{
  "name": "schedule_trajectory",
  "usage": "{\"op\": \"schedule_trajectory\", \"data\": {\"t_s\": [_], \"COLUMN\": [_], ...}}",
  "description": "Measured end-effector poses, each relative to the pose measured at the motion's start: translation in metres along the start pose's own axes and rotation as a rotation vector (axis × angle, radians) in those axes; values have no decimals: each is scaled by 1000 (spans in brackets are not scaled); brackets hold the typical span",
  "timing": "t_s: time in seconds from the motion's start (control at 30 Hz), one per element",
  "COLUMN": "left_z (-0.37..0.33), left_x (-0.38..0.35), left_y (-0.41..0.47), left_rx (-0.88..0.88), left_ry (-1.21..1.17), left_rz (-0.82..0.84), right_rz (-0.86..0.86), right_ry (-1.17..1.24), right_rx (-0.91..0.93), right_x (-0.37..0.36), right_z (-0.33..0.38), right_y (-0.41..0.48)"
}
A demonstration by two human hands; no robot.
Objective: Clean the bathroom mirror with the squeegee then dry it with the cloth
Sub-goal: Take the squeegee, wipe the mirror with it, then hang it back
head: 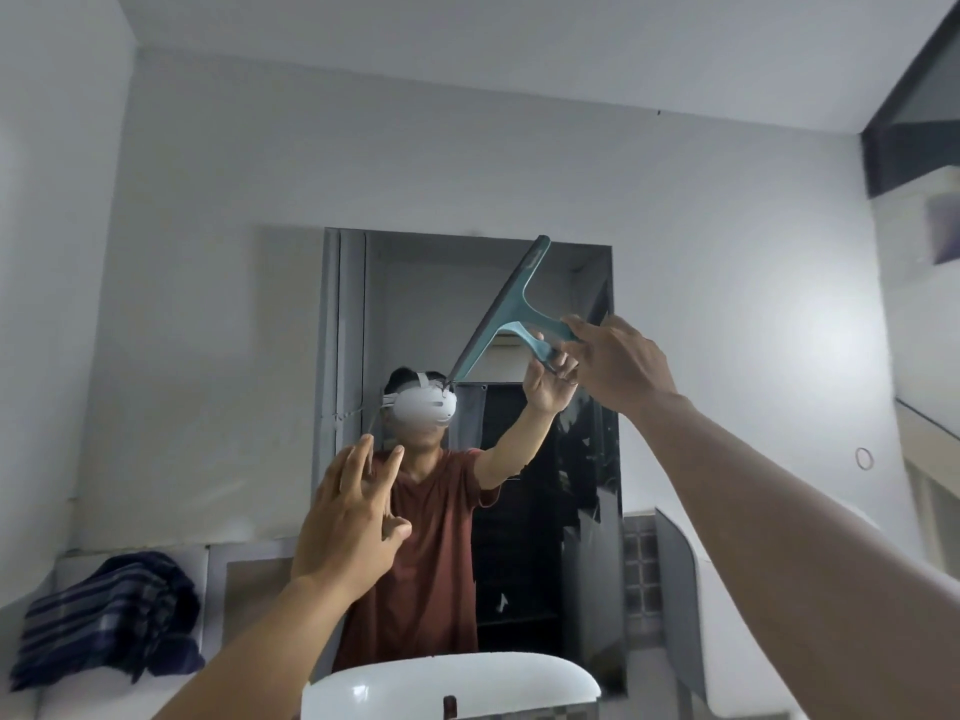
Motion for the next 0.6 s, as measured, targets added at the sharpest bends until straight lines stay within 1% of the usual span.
{"op": "schedule_trajectory", "data": {"t_s": [0.1, 0.3, 0.6], "left_z": [-1, 0, 1], "left_x": [0, -1, -1], "left_y": [-1, -1, -3], "left_rx": [-9, -21, -49], "left_ry": [-13, -5, 0], "left_rz": [3, -4, -16], "right_rz": [-15, 11, -31], "right_ry": [44, 119, 234], "right_rx": [-77, -232, -376], "right_x": [2, 3, -18], "right_z": [-7, -22, -4], "right_y": [-8, -30, -51]}}
Point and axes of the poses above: each hand's wrist, its own y-axis towards the middle knuckle, its own x-axis out of the back of the hand, z = x × y, the point moved 3 cm from there along y, towards the middle knuckle, and after that the axes turned 12 degrees about x, right-handed, at the moved point
